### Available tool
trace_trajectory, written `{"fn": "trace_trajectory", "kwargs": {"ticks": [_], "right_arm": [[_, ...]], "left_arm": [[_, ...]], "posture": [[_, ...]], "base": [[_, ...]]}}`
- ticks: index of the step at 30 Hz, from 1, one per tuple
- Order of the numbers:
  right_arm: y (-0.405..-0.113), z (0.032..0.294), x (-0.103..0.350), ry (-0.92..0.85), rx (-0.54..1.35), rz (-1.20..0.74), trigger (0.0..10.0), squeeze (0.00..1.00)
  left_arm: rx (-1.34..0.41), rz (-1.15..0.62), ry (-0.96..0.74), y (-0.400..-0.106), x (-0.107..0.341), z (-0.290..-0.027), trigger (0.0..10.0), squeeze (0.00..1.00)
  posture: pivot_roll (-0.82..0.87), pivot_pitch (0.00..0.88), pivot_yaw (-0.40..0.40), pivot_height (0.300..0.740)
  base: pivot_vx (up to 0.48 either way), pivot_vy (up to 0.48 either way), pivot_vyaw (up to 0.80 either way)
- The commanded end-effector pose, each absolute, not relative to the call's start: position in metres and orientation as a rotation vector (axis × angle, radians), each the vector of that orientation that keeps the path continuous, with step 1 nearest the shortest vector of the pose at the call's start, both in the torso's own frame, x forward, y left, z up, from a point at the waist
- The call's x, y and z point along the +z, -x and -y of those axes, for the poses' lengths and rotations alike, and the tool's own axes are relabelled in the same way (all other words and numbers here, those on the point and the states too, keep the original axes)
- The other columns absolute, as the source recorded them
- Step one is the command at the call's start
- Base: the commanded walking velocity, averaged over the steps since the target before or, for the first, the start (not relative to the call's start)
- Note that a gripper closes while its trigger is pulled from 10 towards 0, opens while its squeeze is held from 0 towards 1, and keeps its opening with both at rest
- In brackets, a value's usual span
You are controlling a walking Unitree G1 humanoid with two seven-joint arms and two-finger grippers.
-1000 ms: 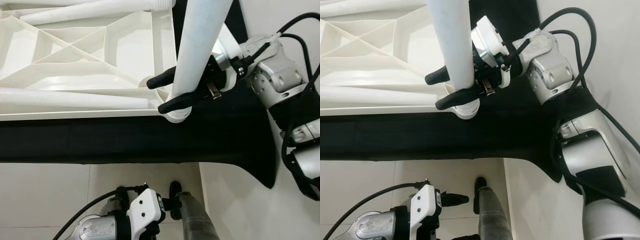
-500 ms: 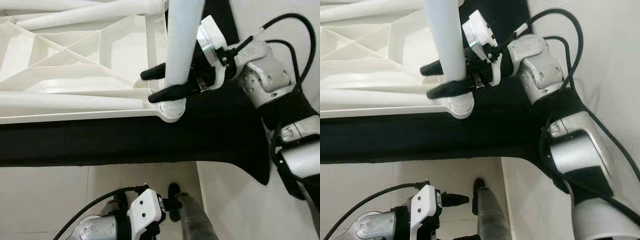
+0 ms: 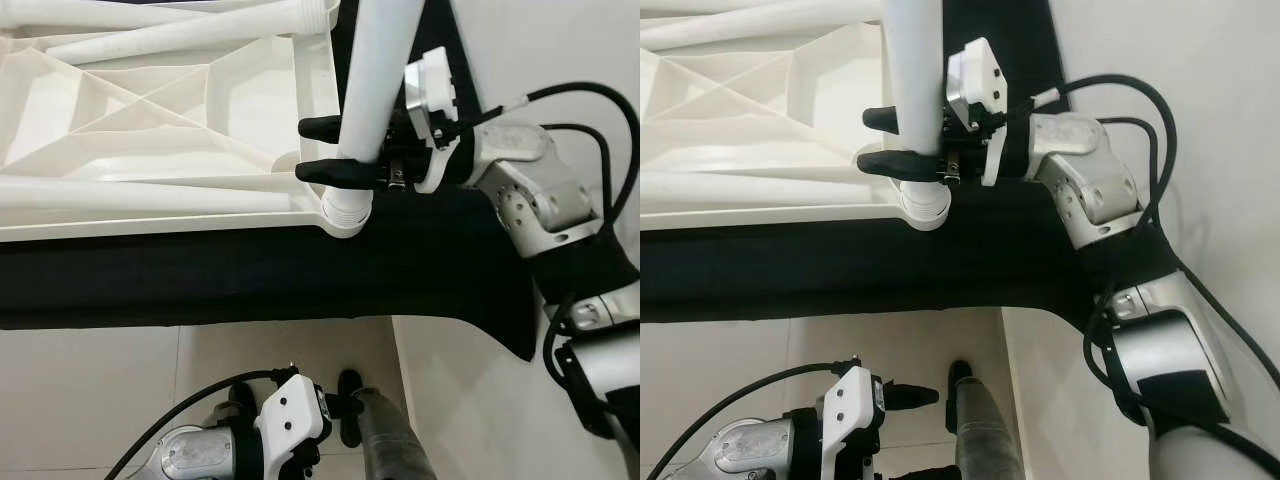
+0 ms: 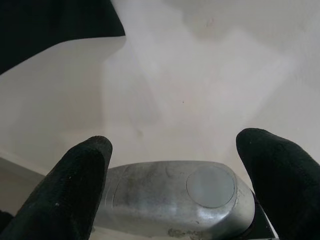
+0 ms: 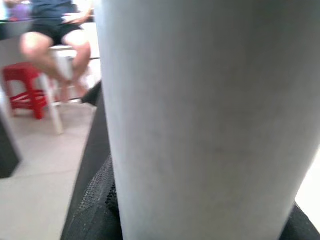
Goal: Building children table
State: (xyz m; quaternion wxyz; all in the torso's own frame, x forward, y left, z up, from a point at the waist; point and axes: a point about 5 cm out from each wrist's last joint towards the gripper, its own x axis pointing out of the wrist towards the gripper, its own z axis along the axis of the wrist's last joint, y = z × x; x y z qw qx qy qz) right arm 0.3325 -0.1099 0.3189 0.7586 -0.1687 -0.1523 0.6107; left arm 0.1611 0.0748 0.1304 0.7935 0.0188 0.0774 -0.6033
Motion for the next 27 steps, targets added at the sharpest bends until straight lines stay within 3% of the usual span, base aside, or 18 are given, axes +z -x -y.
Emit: {"fn": "trace_trajectory", "kwargs": {"ticks": [1,10,13,18,27], "right_arm": [[-0.345,0.119,0.274,0.37,1.192,0.095,10.0,0.0],[-0.34,0.112,0.252,0.296,0.853,0.034,10.0,0.0],[-0.325,0.105,0.22,0.257,0.531,-0.031,10.0,0.0],[-0.31,0.099,0.207,0.191,0.374,-0.016,10.0,0.0],[-0.311,0.092,0.207,0.182,0.292,-0.032,10.0,0.0]], "left_arm": [[-1.318,-0.196,-0.013,-0.156,0.124,-0.074,10.0,0.0],[-1.311,-0.199,-0.018,-0.159,0.121,-0.076,10.0,0.0],[-1.311,-0.196,-0.021,-0.16,0.123,-0.079,10.0,0.0],[-1.312,-0.194,-0.027,-0.162,0.124,-0.079,10.0,0.0],[-1.305,-0.187,-0.038,-0.169,0.122,-0.078,10.0,0.0]], "posture": [[-0.01,0.455,-0.042,0.74],[-0.01,0.456,-0.049,0.74],[-0.02,0.448,-0.052,0.74],[-0.01,0.437,-0.043,0.74],[-0.01,0.415,-0.035,0.74]], "base": [[0.0,0.0,0.0],[0.0,0.0,0.0],[0.0,0.0,0.0],[0.0,0.0,0.0],[0.0,0.0,0.0]]}}
